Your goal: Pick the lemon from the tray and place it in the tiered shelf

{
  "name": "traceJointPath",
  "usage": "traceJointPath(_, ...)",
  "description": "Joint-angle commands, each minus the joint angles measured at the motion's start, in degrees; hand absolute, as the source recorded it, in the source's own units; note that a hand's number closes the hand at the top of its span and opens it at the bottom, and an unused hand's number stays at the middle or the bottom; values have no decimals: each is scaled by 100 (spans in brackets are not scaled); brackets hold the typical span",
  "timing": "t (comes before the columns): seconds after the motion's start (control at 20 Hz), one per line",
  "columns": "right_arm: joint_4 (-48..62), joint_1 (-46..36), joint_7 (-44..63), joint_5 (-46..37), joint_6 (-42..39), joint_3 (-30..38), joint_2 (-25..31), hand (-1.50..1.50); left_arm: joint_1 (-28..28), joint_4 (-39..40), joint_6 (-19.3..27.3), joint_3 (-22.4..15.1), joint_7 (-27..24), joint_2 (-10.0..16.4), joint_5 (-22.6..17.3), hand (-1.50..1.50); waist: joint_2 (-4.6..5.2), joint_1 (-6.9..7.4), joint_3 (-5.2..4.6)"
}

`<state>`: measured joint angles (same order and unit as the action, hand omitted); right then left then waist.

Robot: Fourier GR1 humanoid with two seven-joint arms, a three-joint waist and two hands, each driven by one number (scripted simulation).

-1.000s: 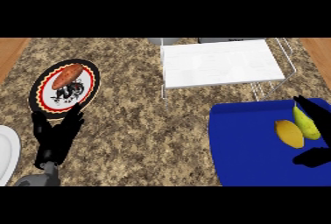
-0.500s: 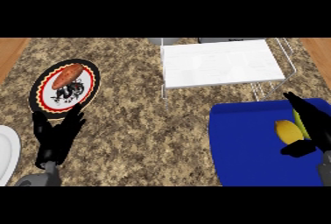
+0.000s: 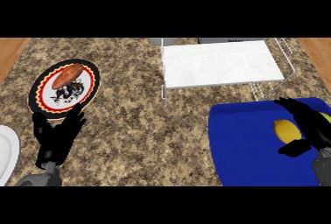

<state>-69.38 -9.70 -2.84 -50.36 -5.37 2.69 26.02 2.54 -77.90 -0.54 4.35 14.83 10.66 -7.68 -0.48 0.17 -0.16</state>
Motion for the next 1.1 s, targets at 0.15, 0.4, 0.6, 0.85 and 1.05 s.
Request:
traceJointPath(0.15, 426, -32, -628, -280, -136, -528, -99, 150, -82, -289, 39, -81, 460, -6, 23, 0, 50, 34, 20)
traceJointPath(0.4, 674, -222, -1010, -177, 142, -375, -187, 150, -117, 191, -16, 57, -42, -39, 61, 0, 62, 30, 17)
traceJointPath(0.6, -800, 590, -1058, -96, 212, -543, -279, 150, -181, 109, -135, 221, 58, 140, -51, 0, 28, -66, 11)
traceJointPath(0.85, -1450, 77, 760, -277, -759, -1854, -2133, 150, -8, -9, -46, 46, 231, 35, 35, 0, 20, 69, -8)
traceJointPath(1.05, -2550, -57, 2137, 197, -734, -2667, -2562, 150, -152, 15, -51, -1, 129, 3, 96, 0, -9, 14, 1)
